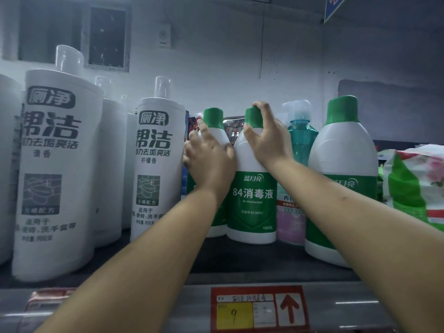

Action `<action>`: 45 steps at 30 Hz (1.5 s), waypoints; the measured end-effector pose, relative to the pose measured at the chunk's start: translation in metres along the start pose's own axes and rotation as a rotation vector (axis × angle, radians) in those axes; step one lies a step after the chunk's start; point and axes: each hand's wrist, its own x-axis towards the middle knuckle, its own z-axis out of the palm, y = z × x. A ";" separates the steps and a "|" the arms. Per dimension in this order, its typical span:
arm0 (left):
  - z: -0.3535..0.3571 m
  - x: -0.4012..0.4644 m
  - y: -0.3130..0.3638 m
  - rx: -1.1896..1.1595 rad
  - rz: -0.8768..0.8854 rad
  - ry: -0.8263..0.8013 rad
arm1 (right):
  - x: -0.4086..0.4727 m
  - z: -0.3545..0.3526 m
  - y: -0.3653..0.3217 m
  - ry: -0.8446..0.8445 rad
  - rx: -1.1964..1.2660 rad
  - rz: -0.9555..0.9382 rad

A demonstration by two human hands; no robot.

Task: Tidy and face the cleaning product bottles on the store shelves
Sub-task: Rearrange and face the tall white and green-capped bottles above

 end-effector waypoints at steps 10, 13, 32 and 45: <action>0.000 0.003 -0.012 -0.095 -0.037 0.041 | 0.002 0.009 0.003 0.006 0.011 -0.009; -0.002 0.005 -0.013 -0.127 -0.026 0.051 | 0.001 0.010 0.002 0.010 0.019 -0.028; -0.003 -0.011 -0.018 -0.098 0.074 0.054 | -0.020 -0.001 -0.009 -0.193 -0.156 0.051; -0.016 -0.056 0.044 -0.202 0.701 -0.134 | -0.082 -0.106 -0.011 0.319 -0.395 -0.008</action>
